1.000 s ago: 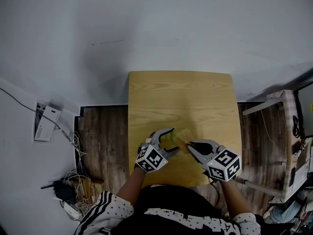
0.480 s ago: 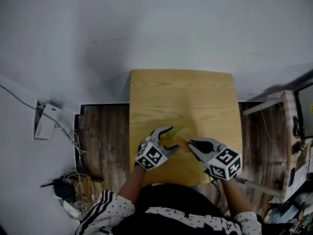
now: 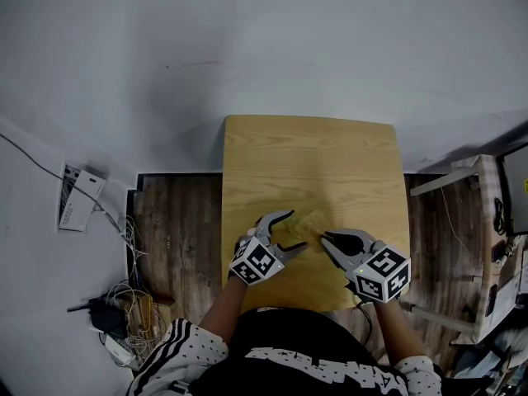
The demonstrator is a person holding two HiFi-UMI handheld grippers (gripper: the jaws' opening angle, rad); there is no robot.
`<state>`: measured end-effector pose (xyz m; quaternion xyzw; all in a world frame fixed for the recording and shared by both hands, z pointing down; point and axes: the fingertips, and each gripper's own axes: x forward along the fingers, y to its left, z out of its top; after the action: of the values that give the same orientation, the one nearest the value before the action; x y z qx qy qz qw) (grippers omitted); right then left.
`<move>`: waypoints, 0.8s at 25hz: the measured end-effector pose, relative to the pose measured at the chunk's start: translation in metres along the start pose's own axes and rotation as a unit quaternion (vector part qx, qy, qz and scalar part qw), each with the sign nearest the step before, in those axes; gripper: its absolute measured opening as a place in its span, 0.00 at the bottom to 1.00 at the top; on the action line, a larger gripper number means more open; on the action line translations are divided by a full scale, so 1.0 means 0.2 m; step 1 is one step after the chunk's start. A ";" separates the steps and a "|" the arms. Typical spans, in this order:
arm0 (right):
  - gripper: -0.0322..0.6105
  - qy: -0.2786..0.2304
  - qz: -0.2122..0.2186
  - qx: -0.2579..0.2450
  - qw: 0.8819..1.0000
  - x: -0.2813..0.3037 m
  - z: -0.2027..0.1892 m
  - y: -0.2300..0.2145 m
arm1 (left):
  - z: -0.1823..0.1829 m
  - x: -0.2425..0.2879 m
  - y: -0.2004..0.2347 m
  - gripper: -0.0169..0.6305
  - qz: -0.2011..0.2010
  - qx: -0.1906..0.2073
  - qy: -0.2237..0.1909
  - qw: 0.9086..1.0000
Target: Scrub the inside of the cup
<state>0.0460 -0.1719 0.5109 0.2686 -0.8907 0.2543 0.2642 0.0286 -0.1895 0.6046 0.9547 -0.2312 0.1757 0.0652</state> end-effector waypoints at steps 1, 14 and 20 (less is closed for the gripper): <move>0.11 -0.004 -0.002 0.000 1.000 0.00 0.01 0.00 | 0.01 -0.01 0.00 0.57 0.002 0.002 -0.002 1.000; 0.11 -0.056 -0.019 -0.001 0.998 -0.03 0.06 0.07 | 0.14 -0.23 0.02 0.57 0.042 -0.006 -0.054 0.998; 0.11 -0.089 -0.027 0.003 0.996 -0.06 0.07 0.10 | 0.21 -0.34 0.02 0.55 0.062 0.003 -0.065 0.996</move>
<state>0.0381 -0.1625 0.4869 0.3145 -0.9025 0.2246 0.1899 -0.0167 -0.1728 0.5409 0.9481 -0.2931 0.1180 0.0358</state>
